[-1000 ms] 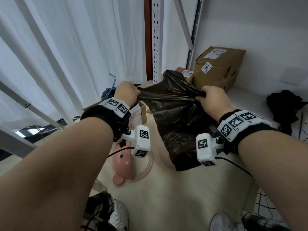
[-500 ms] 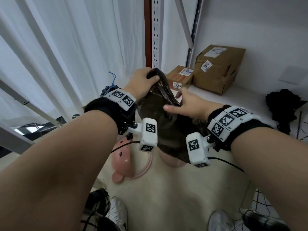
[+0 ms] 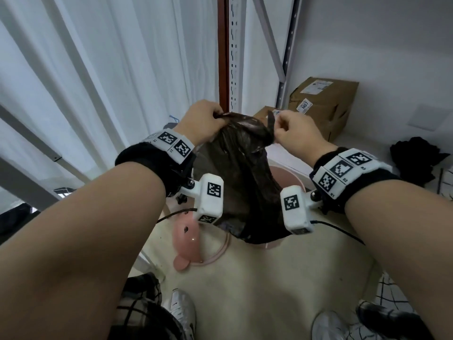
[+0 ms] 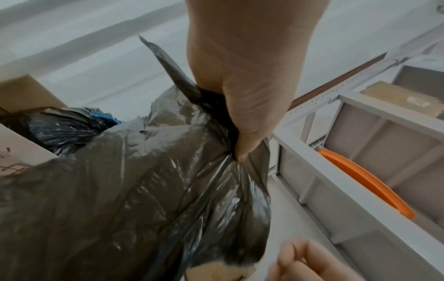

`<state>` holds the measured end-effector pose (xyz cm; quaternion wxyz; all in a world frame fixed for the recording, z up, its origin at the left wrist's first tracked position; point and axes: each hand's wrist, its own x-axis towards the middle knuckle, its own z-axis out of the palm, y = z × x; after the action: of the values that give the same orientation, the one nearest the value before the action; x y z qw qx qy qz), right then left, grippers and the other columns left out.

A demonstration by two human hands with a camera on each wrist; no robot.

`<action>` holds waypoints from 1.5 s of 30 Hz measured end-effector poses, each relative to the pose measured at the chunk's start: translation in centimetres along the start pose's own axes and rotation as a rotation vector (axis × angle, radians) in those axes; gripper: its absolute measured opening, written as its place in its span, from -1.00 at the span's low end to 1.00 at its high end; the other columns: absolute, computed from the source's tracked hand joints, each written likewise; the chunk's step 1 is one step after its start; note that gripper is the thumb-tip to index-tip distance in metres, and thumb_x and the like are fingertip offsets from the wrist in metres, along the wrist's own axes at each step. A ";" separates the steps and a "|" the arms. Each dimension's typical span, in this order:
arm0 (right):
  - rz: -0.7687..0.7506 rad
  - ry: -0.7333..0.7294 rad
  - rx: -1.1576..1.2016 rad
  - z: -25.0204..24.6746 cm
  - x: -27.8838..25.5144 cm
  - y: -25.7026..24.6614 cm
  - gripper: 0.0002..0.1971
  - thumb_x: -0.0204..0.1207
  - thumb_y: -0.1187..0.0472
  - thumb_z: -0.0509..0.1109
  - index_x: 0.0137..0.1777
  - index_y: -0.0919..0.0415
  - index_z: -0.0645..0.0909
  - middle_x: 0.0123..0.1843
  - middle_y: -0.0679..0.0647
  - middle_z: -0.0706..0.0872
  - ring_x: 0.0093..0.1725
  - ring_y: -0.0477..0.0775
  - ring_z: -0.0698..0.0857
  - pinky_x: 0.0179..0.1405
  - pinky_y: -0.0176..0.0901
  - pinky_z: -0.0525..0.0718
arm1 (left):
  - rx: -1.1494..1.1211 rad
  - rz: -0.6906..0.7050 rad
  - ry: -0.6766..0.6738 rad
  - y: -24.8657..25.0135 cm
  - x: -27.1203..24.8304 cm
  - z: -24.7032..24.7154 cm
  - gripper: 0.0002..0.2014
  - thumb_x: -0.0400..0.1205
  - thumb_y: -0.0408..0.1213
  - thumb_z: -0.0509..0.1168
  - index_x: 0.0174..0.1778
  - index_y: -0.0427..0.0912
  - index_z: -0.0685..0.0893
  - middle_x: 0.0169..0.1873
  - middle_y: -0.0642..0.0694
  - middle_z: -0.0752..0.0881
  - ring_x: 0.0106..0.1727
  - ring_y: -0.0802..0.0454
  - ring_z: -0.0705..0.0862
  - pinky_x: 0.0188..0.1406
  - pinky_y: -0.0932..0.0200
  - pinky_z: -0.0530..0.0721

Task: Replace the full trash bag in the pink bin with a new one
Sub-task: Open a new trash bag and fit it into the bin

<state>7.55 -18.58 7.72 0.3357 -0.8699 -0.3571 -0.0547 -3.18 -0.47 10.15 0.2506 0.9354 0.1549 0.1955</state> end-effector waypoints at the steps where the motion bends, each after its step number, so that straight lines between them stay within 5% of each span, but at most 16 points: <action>1: 0.022 0.001 0.063 -0.5 -0.1 0.1 -0.93 0.50 0.22 0.27 -0.06 0.14 0.55 -0.12 0.09 0.65 -0.02 0.21 0.65 0.02 0.09 0.64 | -0.056 -0.016 0.004 -0.2 -0.2 -0.4 -0.82 0.62 -0.22 0.30 -0.18 -0.27 0.67 -0.39 -0.10 0.62 -0.41 0.09 0.56 -0.45 0.45 0.52; 4: -0.022 -0.103 0.208 -1.6 -0.5 -0.5 -0.46 0.44 0.03 0.44 0.40 0.04 0.40 0.32 0.07 0.57 0.36 0.11 0.52 0.40 0.08 0.49 | -0.165 0.035 -0.129 0.4 -0.8 -1.1 -0.85 0.60 -0.27 0.35 -0.12 -0.31 0.71 -0.36 0.01 0.63 -0.32 0.19 0.58 -0.29 0.45 0.54; 7: -0.177 -0.209 -0.046 -1.3 -0.7 -1.9 -0.22 0.34 -0.06 0.53 0.55 -0.05 0.29 0.52 0.06 0.44 0.55 0.13 0.32 0.55 0.15 0.20 | -0.263 0.114 -0.183 2.1 -1.4 -1.1 -0.93 0.56 -0.37 0.38 -0.11 -0.31 0.72 -0.35 0.03 0.67 -0.34 0.34 0.62 -0.23 0.52 0.56; 11: -0.126 -0.167 -0.251 -0.6 -0.5 -1.8 -0.71 0.40 0.01 0.42 0.12 0.01 0.63 0.08 -0.01 0.67 0.34 0.16 0.52 0.50 0.21 0.16 | -0.289 0.162 -0.116 3.2 -1.7 -1.8 -0.92 0.55 -0.32 0.40 -0.16 -0.26 0.76 -0.31 -0.03 0.74 -0.31 0.37 0.65 -0.18 0.47 0.62; 14: 0.002 -0.049 -0.148 -1.7 -0.8 -0.9 -0.90 0.42 0.07 0.39 -0.12 0.05 0.61 -0.16 -0.02 0.65 0.04 0.14 0.61 0.20 0.02 0.37 | -0.059 0.082 0.018 1.8 -1.4 -2.4 -0.75 0.61 -0.17 0.33 -0.12 -0.31 0.76 -0.20 -0.20 0.76 -0.15 0.02 0.67 -0.03 0.15 0.58; 17: 0.041 0.012 -0.133 -3.0 -0.9 -0.6 -0.90 0.44 0.06 0.40 -0.19 -0.01 0.53 -0.14 -0.07 0.62 -0.03 0.01 0.49 0.21 0.04 0.31 | 0.232 -0.107 0.092 -0.6 -1.4 -2.6 -0.73 0.63 -0.09 0.26 -0.17 -0.22 0.71 -0.17 -0.21 0.72 -0.01 -0.16 0.67 -0.02 0.07 0.55; 19: 0.014 0.010 -0.158 -3.4 -0.8 -1.0 -0.89 0.45 0.06 0.41 -0.19 -0.01 0.52 -0.13 -0.09 0.63 -0.01 -0.01 0.49 0.23 0.05 0.27 | 0.260 -0.177 0.040 -1.3 -1.6 -2.6 -0.70 0.59 -0.03 0.30 0.06 -0.16 0.70 0.04 -0.18 0.72 0.17 -0.19 0.65 0.20 -0.05 0.58; 22: -0.104 -0.006 -0.183 -3.4 -0.7 -2.5 -0.89 0.45 0.02 0.43 -0.14 0.01 0.61 -0.12 -0.11 0.68 0.01 -0.02 0.52 0.25 0.04 0.23 | 0.093 -0.043 -0.177 0.2 -2.1 -2.3 -0.39 0.50 0.07 0.40 0.44 -0.06 0.47 0.40 -0.05 0.55 0.41 -0.04 0.52 0.48 -0.05 0.43; 25: -0.232 -0.053 -0.166 -3.0 -0.7 -4.7 -0.86 0.45 0.01 0.45 -0.07 0.02 0.64 -0.11 -0.10 0.70 0.02 0.01 0.58 0.30 0.05 0.25 | 0.009 0.147 -0.277 2.6 -2.0 -1.7 -0.54 0.53 -0.09 0.42 0.33 -0.12 0.58 0.23 -0.10 0.68 0.23 0.04 0.62 0.25 0.19 0.51; 27: -0.221 -0.089 -0.080 -3.0 -0.5 -5.3 -0.80 0.40 0.00 0.50 -0.05 0.00 0.61 -0.11 -0.08 0.68 0.05 0.07 0.64 0.33 0.10 0.40 | -0.022 0.182 -0.178 3.4 -1.6 -1.6 -0.79 0.57 -0.23 0.38 0.07 -0.23 0.70 -0.07 -0.18 0.75 -0.04 -0.01 0.68 0.11 0.09 0.62; 31: -0.046 -0.247 -0.187 -3.3 -0.4 -2.9 -0.77 0.33 -0.04 0.52 -0.21 0.09 0.64 -0.22 -0.02 0.67 -0.08 0.06 0.62 0.17 0.07 0.53 | -0.074 0.046 0.057 1.7 -1.2 -2.0 -0.84 0.62 -0.29 0.29 0.00 -0.29 0.69 -0.19 -0.13 0.68 -0.12 -0.01 0.62 0.06 0.10 0.58; 34: 0.002 -0.166 0.019 -3.2 -0.9 -1.1 -0.64 0.42 0.21 0.45 -0.49 0.13 0.36 -0.44 -0.03 0.43 -0.35 -0.05 0.43 -0.23 -0.14 0.41 | -0.069 -0.054 0.062 -0.5 -1.6 -2.0 -0.82 0.65 -0.27 0.26 -0.01 -0.32 0.67 -0.16 -0.18 0.68 -0.10 -0.05 0.62 0.02 0.11 0.55; 37: -0.041 -0.062 0.194 -2.8 -1.2 -1.2 -0.73 0.50 0.33 0.34 -0.36 0.11 0.36 -0.39 -0.03 0.47 -0.36 -0.05 0.45 -0.24 -0.15 0.44 | -0.260 -0.091 0.008 -1.2 -2.2 -1.6 -0.93 0.65 -0.34 0.25 -0.03 -0.24 0.63 -0.26 -0.20 0.70 -0.27 -0.01 0.67 -0.09 0.13 0.64; 39: -0.040 -0.101 0.317 -2.7 -1.2 -1.7 -0.86 0.50 0.28 0.40 -0.04 0.15 0.48 -0.15 0.00 0.61 -0.16 -0.02 0.61 -0.11 -0.13 0.58 | -0.447 -0.118 -0.015 -1.1 -2.4 -1.6 -0.90 0.67 -0.39 0.22 0.04 -0.20 0.61 -0.35 -0.14 0.70 -0.46 0.16 0.69 -0.32 0.31 0.69; 41: -0.034 -0.264 0.322 -2.6 -1.2 -2.0 -0.52 0.42 0.23 0.53 0.31 0.17 0.46 0.13 0.05 0.66 0.10 0.00 0.66 0.15 -0.18 0.63 | -0.574 -0.126 0.010 -0.8 -2.4 -1.6 -0.83 0.68 -0.44 0.19 0.07 -0.16 0.64 -0.34 -0.10 0.73 -0.49 0.27 0.70 -0.40 0.43 0.66; 45: -0.051 -0.369 0.025 -1.8 -1.1 -0.8 -0.73 0.40 0.36 0.51 0.10 0.32 0.69 0.07 0.20 0.76 0.12 0.18 0.70 0.14 -0.11 0.58 | -0.727 -0.207 0.144 -0.8 -2.2 -1.6 -0.61 0.62 -0.59 0.05 -0.30 -0.16 0.71 -0.38 -0.10 0.73 -0.45 0.17 0.72 -0.37 0.34 0.69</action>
<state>6.45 -19.91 9.16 0.2737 -0.8517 -0.4352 0.1015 -5.95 0.05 10.37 0.5727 0.7489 0.1862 0.2766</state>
